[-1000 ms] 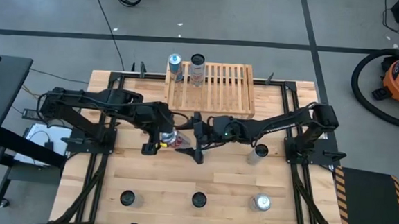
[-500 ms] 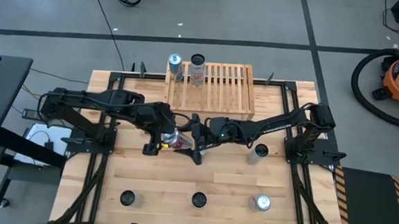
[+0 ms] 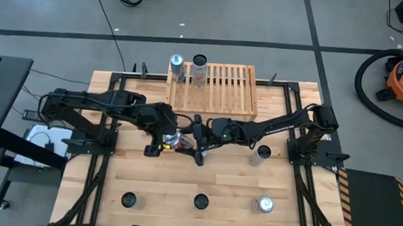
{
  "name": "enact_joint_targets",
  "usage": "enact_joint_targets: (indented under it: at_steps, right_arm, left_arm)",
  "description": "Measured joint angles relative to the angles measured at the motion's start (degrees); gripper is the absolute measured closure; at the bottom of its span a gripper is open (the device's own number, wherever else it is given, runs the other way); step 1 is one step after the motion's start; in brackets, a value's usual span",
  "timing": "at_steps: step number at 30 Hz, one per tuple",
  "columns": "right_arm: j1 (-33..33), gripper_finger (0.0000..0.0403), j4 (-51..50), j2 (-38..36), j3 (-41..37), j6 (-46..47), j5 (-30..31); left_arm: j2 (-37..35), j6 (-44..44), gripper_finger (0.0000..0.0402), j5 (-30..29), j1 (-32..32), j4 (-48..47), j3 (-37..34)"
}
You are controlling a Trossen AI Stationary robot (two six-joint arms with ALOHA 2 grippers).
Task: Place canned beverage on shelf
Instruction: Put the top silver soda can on the shelf
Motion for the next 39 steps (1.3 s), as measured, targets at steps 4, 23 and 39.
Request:
enact_joint_targets:
  at_steps: [4,23,39]
  right_arm:
    - [0.04,0.0087,0.02,0.01,0.0,0.75,0.1]
    - [0.72,0.009,0.52,0.0,0.0,1.96,1.76]
    - [0.7,0.009,0.74,-0.09,-0.04,1.78,1.72]
  left_arm:
    - [0.0,0.02,0.0084,0.13,0.0,0.0,0.0]
    - [-0.05,0.0,0.0083,0.26,0.0,-0.34,0.09]
    - [-0.11,-1.11,0.0083,0.07,-0.09,0.63,0.07]
